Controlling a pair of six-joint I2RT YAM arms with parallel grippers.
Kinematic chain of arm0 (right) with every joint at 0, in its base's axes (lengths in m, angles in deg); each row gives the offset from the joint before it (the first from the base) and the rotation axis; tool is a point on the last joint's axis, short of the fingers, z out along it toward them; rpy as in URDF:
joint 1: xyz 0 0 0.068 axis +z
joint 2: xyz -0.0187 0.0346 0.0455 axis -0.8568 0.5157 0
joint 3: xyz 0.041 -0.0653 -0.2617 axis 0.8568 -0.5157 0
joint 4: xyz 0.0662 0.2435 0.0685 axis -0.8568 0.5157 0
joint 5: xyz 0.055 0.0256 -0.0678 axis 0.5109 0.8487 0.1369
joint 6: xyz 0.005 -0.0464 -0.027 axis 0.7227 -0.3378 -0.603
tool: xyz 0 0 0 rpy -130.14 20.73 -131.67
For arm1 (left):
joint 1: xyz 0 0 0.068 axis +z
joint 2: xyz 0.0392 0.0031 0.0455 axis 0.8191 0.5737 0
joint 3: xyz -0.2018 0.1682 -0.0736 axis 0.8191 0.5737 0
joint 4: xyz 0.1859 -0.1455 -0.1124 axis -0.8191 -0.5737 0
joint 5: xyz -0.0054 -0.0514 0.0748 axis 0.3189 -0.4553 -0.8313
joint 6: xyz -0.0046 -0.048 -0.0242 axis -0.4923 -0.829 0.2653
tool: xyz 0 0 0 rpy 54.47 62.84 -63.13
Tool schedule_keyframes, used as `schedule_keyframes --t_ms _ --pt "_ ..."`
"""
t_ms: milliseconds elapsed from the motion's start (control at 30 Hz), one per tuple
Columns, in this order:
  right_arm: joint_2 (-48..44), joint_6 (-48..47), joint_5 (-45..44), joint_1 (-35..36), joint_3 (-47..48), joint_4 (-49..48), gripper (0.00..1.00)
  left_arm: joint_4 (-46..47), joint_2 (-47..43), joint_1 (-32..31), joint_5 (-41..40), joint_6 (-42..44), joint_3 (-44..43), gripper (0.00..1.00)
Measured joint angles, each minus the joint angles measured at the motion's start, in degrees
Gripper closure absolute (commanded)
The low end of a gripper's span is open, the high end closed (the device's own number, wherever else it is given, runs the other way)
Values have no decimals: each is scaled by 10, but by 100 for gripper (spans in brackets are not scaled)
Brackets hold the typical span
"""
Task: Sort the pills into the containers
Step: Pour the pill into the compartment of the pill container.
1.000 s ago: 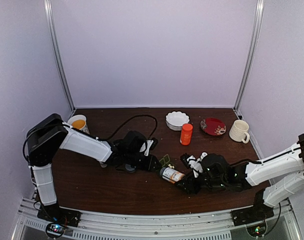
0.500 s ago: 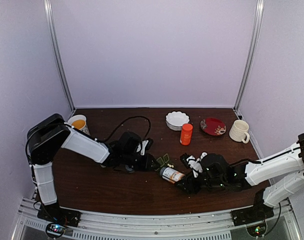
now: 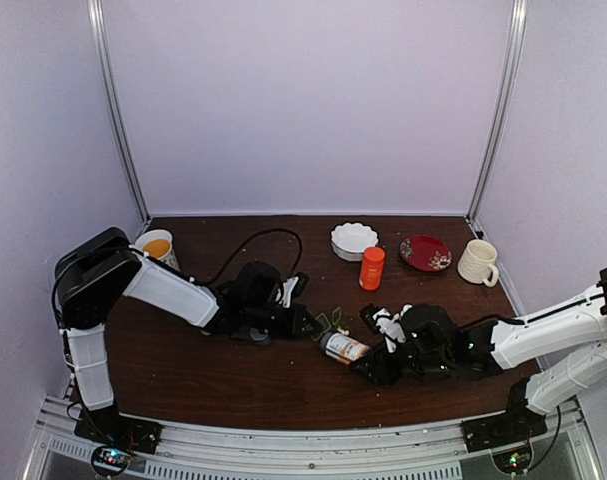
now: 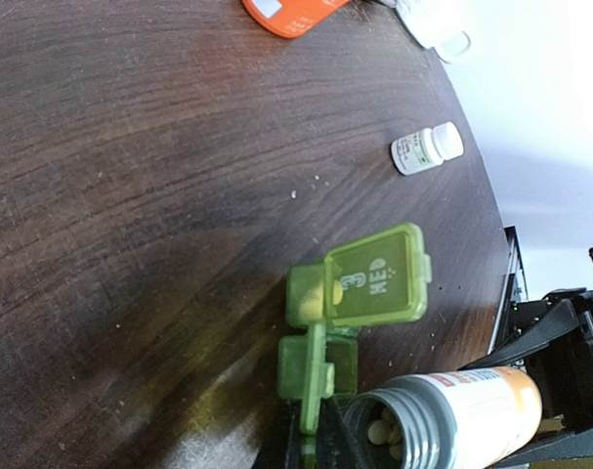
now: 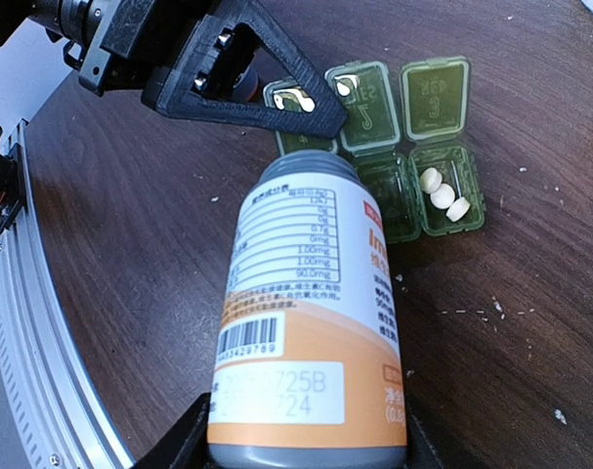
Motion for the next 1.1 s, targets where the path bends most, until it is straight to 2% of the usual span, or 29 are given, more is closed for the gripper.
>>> schedule_keyframes --t_ms 400,667,1100 --pt "-55 -6 0 0 17 38 100 10 18 0 10 14 0 100" --pt "-9 -7 3 0 47 77 100 10 23 5 9 31 0 100" --pt "-26 -14 -7 0 57 143 100 23 18 6 27 33 2 100"
